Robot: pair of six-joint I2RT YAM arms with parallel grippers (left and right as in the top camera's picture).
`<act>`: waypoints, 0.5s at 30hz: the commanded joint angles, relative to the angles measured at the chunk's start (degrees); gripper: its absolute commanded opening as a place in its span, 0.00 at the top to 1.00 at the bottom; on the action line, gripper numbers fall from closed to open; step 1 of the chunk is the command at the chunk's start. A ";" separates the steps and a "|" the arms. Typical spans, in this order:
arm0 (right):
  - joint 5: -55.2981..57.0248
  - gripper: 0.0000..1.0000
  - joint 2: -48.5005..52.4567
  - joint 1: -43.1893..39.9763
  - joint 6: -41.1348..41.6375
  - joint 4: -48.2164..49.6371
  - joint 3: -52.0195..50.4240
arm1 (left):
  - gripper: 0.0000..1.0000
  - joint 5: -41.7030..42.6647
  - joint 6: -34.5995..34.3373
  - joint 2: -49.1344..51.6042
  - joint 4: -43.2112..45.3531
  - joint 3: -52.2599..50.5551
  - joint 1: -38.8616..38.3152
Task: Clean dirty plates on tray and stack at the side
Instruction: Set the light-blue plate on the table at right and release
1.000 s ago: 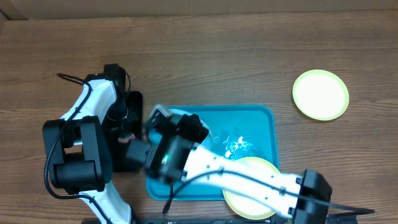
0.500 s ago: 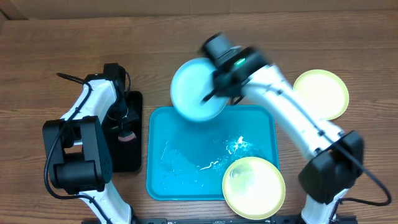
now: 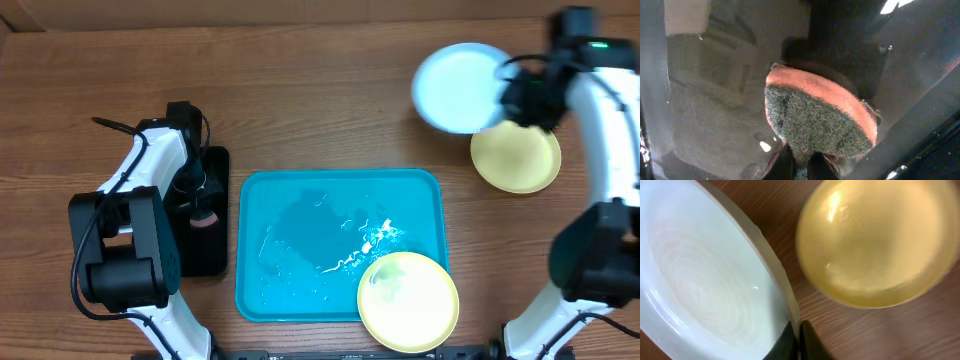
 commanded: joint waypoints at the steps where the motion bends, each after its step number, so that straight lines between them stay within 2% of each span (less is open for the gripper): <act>1: -3.41 0.96 -3.26 -5.57 -1.27 -0.09 0.68 | 0.96 0.50 1.07 -0.02 0.57 -0.31 0.11; 8: -1.60 0.96 -3.26 -12.07 -4.79 0.39 -5.79 | 0.96 0.50 1.07 -0.02 0.66 -0.31 0.11; 15: -0.35 0.96 -3.23 -14.69 0.20 7.87 -16.31 | 0.96 0.48 1.09 -0.02 0.61 -0.31 0.11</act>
